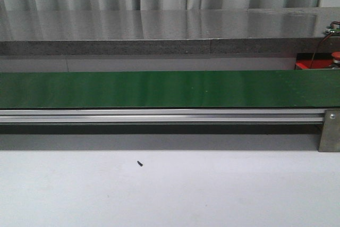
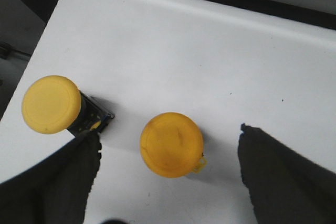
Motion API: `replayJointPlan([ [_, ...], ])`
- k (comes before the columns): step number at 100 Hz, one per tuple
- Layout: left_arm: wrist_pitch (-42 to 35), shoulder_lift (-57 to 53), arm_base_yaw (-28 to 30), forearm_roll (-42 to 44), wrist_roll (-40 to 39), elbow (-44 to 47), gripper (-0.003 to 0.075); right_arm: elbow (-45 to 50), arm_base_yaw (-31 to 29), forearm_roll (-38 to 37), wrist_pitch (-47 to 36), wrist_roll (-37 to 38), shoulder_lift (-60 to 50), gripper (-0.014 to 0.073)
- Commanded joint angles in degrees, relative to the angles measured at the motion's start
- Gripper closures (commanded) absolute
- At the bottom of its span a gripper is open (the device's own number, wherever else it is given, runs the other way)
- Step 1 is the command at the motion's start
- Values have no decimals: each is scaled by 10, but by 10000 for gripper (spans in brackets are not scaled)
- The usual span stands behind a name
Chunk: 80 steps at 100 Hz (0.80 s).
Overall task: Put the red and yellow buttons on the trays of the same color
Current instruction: 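Move the left gripper over the yellow buttons on the table, then grasp a yellow push button with the left gripper and carry it over belt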
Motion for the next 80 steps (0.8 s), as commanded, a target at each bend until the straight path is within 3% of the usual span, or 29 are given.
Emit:
replayJointPlan([
  [1, -37, -28, 2, 3, -6, -19, 186, -14, -1, 11, -38, -5, -1, 690],
  [80, -84, 31, 0, 1, -6, -19, 186, -14, -1, 11, -38, -5, -1, 690],
])
